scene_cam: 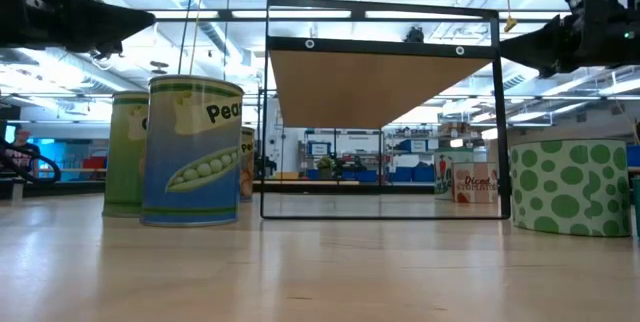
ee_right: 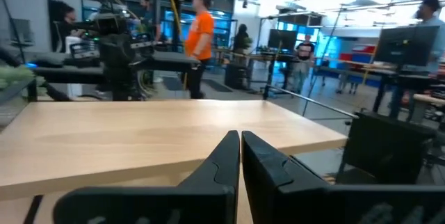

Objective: Pick and place cans onto a shelf
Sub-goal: Put the canned mixed vegetables on the shelf

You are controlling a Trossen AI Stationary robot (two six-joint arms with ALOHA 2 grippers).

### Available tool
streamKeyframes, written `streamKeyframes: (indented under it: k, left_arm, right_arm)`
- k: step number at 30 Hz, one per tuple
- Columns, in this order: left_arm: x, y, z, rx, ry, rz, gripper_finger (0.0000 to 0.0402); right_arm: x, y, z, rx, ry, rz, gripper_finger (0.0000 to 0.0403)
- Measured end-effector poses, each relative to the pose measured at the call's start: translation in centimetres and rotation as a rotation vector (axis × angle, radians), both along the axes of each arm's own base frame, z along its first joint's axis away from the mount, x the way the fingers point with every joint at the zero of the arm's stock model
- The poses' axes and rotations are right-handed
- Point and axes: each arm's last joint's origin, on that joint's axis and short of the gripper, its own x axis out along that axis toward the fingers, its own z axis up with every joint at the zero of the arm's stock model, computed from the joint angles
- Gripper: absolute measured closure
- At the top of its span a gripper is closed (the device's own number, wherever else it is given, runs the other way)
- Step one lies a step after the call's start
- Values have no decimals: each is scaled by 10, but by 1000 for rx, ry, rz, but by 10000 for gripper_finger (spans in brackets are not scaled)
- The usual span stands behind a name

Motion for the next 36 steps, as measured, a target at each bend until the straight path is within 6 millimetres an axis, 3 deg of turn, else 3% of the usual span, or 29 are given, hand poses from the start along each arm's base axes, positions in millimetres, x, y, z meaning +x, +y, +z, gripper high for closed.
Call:
streamKeyframes:
  k: [3, 8, 14, 17, 21, 27, 32, 36]
  left_arm:
    - [0, 0, 2, -110, -40, -17, 397]
    - [-2, 1, 9, -536, -175, -69, 397]
    - [-4, 4, 14, -817, -302, -56, 397]
    - [-6, 7, 18, -867, -374, -19, 397]
    - [-10, 10, 24, -932, -479, 28, 397]
    - [-14, 12, 31, -1005, -575, 20, 397]
    - [-14, 11, 33, -1076, -594, -72, 397]
    - [-14, 10, 33, -1077, -585, -111, 397]
  right_arm:
    - [0, 0, 0, -1, 0, -3, 379]
    - [-1, 0, 5, 2, -49, 3, 379]
    - [-9, 0, 30, 47, -353, 30, 379]
    - [-19, -3, 45, 133, -564, -3, 379]
    - [-28, -7, 52, 434, -813, -13, 379]
    - [-25, -11, 45, 762, -923, -54, 379]
    - [-25, -11, 45, 876, -991, -3, 379]
    - [-25, -11, 45, 863, -982, -10, 379]
